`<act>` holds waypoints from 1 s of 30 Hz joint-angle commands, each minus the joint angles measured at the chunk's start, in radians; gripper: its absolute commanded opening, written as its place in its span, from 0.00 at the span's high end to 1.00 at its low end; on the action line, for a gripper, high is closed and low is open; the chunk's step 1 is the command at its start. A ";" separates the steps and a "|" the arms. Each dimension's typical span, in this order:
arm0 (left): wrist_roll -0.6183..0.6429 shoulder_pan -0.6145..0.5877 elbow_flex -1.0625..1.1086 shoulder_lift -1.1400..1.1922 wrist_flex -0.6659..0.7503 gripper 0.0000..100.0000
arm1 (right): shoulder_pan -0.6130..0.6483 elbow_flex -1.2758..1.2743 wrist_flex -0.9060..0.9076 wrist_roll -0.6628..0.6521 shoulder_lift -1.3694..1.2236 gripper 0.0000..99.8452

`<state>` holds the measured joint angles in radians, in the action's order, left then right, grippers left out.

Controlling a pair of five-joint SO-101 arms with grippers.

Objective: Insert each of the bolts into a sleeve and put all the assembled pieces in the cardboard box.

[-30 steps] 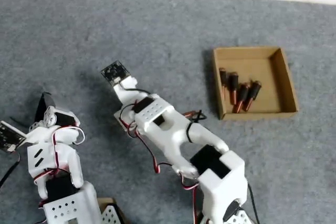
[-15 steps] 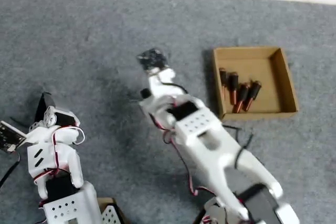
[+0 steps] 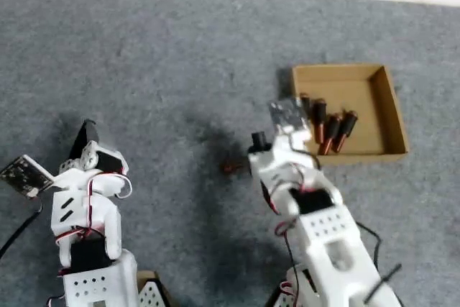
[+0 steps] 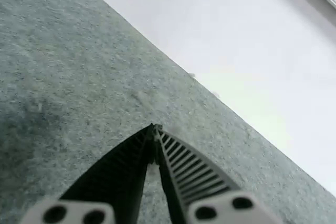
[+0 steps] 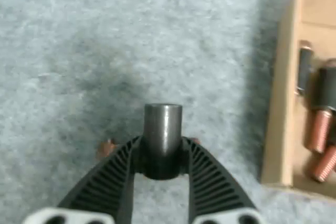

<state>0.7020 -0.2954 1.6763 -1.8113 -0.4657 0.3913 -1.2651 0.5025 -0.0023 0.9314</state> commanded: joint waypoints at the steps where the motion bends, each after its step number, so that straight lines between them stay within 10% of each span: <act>1: -0.008 0.019 0.019 -0.016 0.018 0.99 | -0.047 -0.082 -0.033 -0.008 0.211 1.00; 14: -0.008 0.019 0.019 -0.015 -0.002 0.99 | -0.234 -0.519 0.140 -0.175 0.909 1.00; 30: -0.334 0.051 0.008 -0.016 -0.064 0.99 | -0.329 -0.490 0.222 -0.180 0.880 1.00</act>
<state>0.4365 -0.2770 1.6763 -1.8113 -0.5347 0.0736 -1.6732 0.7204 -0.1680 1.7998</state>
